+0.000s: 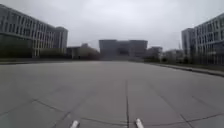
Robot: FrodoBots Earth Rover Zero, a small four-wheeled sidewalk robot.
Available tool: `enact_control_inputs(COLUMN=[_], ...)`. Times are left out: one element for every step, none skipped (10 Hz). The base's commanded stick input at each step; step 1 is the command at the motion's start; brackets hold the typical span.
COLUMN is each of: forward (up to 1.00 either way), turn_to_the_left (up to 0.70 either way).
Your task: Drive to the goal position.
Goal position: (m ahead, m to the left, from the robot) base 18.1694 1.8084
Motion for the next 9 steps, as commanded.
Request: enact_control_inputs(forward=[1.0, 1.0, 1.0, 1.0, 1.0, 1.0, 1.0, 1.0, 1.0], turn_to_the_left=[0.0, 0.0, 0.0, 0.0, 0.0, 0.0, 0.0, 0.0, 0.0])
